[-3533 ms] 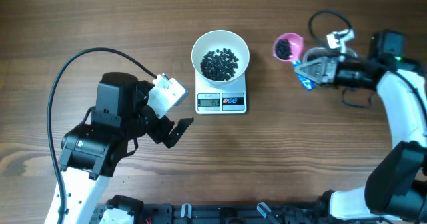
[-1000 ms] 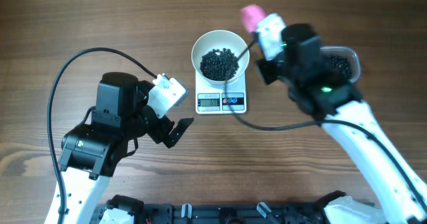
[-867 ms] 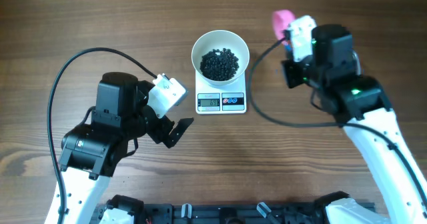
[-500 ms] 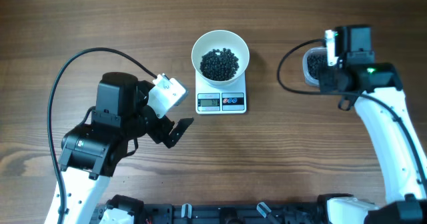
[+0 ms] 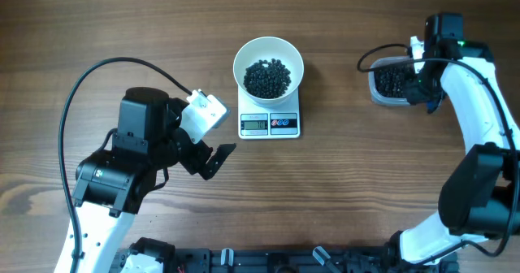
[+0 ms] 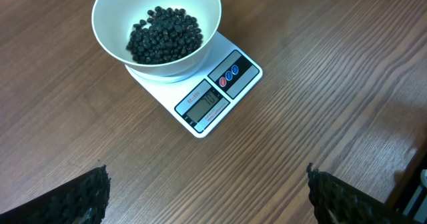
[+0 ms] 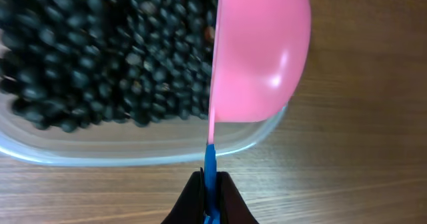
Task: Scoop item into bowl and weigh 150g on scale
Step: 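Return the scoop to the bean tub and scoop more beans, then carry the scoop to the bowl and tip beans in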
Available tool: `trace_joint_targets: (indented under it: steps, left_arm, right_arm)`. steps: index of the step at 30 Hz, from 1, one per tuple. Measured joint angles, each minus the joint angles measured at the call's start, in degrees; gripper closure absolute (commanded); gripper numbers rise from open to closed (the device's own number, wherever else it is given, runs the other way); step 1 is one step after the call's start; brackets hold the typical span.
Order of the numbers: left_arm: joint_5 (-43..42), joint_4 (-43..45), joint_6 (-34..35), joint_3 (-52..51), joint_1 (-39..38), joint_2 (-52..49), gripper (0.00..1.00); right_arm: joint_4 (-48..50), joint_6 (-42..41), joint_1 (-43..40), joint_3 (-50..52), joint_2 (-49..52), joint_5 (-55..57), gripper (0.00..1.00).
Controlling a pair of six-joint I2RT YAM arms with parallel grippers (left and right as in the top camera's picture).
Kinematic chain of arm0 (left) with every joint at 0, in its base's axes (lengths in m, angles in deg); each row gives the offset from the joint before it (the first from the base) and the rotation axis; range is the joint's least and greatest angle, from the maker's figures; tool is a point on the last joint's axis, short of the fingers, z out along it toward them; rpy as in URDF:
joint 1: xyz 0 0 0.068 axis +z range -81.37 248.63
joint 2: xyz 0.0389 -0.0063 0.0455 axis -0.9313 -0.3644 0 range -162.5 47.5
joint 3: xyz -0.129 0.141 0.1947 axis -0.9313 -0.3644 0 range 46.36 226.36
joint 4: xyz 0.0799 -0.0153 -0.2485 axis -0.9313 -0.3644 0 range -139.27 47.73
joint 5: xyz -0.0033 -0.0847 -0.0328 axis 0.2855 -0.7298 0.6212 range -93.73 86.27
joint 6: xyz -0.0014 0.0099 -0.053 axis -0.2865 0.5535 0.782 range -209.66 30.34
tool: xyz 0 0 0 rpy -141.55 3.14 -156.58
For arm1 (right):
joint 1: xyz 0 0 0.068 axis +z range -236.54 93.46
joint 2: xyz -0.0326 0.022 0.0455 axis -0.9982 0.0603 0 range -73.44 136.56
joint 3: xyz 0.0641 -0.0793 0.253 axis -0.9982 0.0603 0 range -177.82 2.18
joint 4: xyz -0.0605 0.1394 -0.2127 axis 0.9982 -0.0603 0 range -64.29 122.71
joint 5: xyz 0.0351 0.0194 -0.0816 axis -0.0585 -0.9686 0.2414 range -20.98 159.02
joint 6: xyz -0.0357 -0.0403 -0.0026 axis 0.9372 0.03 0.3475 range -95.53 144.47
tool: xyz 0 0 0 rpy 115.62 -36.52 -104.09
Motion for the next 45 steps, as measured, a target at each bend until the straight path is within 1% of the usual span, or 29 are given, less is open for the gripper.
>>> trace_joint_targets:
  steps: [5,18,19,21,29,31,35,45]
  left_arm:
    - [0.0,0.0,0.0,0.0,0.0,-0.3,0.0]
    - [0.0,0.0,0.0,0.0,0.0,-0.4,0.0]
    - [0.0,0.0,0.0,0.0,0.0,-0.4,0.0]
    - [0.0,0.0,0.0,0.0,0.0,-0.4,0.0]
    - [0.0,0.0,0.0,0.0,0.0,-1.0,0.0]
    - [0.0,0.0,0.0,0.0,0.0,-1.0,0.0]
    - [0.0,0.0,0.0,0.0,0.0,-1.0,0.0]
    - [0.0,0.0,0.0,0.0,0.0,-1.0,0.0]
  right_arm:
    - [0.0,1.7,0.1,-0.4,1.7,-0.2,0.96]
    - [-0.4,3.7,-0.4,-0.4,2.2,-13.0,0.96]
    - [-0.5,4.1,-1.1,-0.4,2.2,-16.1,0.96]
    - [-0.9,4.3,-2.0,-0.4,2.2,-18.2,0.96]
    - [-3.6,4.8,-10.1,-0.4,2.2,-34.4,0.96]
    - [-3.6,4.8,-10.8,-0.4,2.2,-37.1,0.96]
    - [-3.4,4.5,-10.8,-0.4,2.2,-39.6,0.96]
    - [-3.5,1.9,-10.8,-0.4,2.2,-40.2,0.96]
